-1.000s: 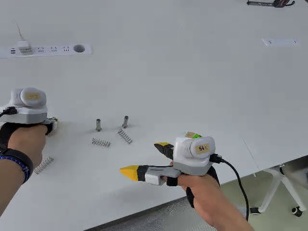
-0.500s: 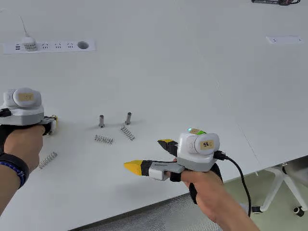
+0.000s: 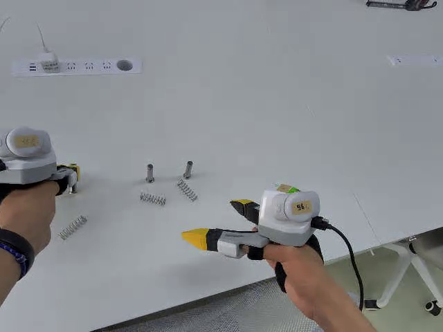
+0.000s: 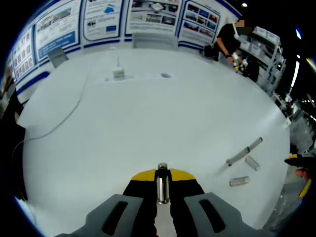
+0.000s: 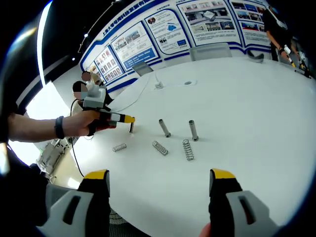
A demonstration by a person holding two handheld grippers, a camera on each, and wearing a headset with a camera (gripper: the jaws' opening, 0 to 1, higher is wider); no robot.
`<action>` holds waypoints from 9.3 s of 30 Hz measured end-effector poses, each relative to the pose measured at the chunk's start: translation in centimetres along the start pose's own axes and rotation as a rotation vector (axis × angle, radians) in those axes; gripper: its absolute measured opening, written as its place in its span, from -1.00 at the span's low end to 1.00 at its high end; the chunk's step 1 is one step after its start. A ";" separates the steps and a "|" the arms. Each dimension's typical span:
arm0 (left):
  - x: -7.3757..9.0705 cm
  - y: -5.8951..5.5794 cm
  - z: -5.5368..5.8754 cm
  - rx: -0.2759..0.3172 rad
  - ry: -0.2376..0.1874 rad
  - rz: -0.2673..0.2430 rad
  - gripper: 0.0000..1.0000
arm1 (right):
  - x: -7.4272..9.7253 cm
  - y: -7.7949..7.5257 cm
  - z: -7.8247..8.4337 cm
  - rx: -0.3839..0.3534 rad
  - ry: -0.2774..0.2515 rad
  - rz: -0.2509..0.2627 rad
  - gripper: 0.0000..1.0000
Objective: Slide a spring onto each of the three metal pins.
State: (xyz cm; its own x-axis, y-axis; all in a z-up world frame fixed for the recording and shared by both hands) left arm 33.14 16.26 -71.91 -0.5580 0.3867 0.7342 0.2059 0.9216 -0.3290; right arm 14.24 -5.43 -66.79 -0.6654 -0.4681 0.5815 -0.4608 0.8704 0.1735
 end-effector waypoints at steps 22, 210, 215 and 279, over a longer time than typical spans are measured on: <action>1.7 0.4 0.2 0.008 -0.047 0.013 -0.86 | 0.0 0.2 0.1 0.003 -0.002 -0.005 0.68; 10.2 -0.6 8.2 -0.173 -0.008 0.187 0.24 | -1.9 0.5 1.2 0.143 0.066 -0.086 0.74; 11.0 -0.4 8.2 -0.180 -0.014 0.194 0.29 | -2.0 0.5 1.1 0.148 0.065 -0.087 0.74; 8.3 0.1 9.7 -0.313 0.126 0.214 0.21 | -2.0 1.1 1.9 0.160 0.098 -0.092 0.75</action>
State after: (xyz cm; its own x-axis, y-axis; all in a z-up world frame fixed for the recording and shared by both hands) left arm 20.77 19.28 -71.58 -0.3771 0.5545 0.7418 0.5526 0.7775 -0.3003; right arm 13.93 -3.89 -69.30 -0.5594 -0.5203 0.6453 -0.6095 0.7858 0.1051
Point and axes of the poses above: the centre of the closed fingertips' face, and the gripper's own axes: x roughly backward along the fingers, y roughly to its left, z roughly out of its underside, the point moved 2 cm from there along x, roughly backward along the fingers, and after that the axes turned 15 degrees about x, right-handed, at the moved point
